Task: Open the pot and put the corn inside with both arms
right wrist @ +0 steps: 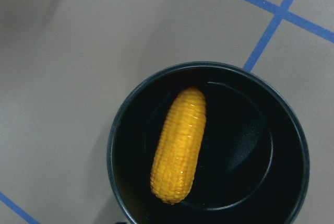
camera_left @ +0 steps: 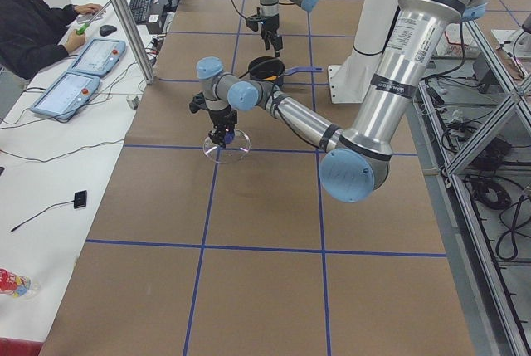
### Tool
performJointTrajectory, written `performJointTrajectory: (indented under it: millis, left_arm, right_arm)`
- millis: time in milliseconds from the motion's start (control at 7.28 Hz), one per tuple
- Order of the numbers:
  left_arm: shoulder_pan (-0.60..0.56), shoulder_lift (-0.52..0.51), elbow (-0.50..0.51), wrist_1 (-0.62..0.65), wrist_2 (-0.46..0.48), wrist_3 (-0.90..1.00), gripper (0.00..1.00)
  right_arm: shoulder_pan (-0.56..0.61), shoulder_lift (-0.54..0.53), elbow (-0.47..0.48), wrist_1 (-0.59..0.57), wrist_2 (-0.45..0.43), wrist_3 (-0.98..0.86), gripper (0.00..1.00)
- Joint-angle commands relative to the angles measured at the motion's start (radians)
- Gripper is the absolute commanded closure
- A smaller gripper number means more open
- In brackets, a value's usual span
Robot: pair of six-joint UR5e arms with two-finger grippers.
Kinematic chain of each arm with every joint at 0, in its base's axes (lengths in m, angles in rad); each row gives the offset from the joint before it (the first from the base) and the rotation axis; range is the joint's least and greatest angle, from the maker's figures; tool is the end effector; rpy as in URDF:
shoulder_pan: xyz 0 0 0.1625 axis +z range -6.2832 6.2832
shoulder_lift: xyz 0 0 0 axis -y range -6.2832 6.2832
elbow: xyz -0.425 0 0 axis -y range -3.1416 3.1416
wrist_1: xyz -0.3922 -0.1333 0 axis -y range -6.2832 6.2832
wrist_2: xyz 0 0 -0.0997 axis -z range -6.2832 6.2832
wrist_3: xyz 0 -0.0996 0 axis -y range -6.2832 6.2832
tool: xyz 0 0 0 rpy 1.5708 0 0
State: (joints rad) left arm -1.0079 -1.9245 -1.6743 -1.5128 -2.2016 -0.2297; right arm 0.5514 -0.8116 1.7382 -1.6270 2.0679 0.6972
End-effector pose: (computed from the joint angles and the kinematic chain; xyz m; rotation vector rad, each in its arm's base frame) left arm 0.2690 -0.5660 0.4234 0.1166 0.7288 0.4439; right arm -0.5166 -0.4185 0.1374 0.2071 -0.9582 -0.5124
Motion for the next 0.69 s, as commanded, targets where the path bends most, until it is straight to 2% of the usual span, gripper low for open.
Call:
performJointTrajectory:
  millis: [0,275,550]
  left_arm:
    - [0.005,0.033,0.015,-0.015,-0.003,0.000,0.47]
    - [0.006,0.087,0.015,-0.070,-0.009,-0.005,0.47]
    - [0.006,0.087,0.043,-0.075,-0.038,-0.005,0.46]
  right_arm:
    - [0.037,-0.006,0.012,0.056,0.003,0.007,0.00]
    - [0.091,-0.009,0.012,0.058,0.018,-0.001,0.00]
    - [0.096,-0.012,0.012,0.058,0.018,-0.002,0.00]
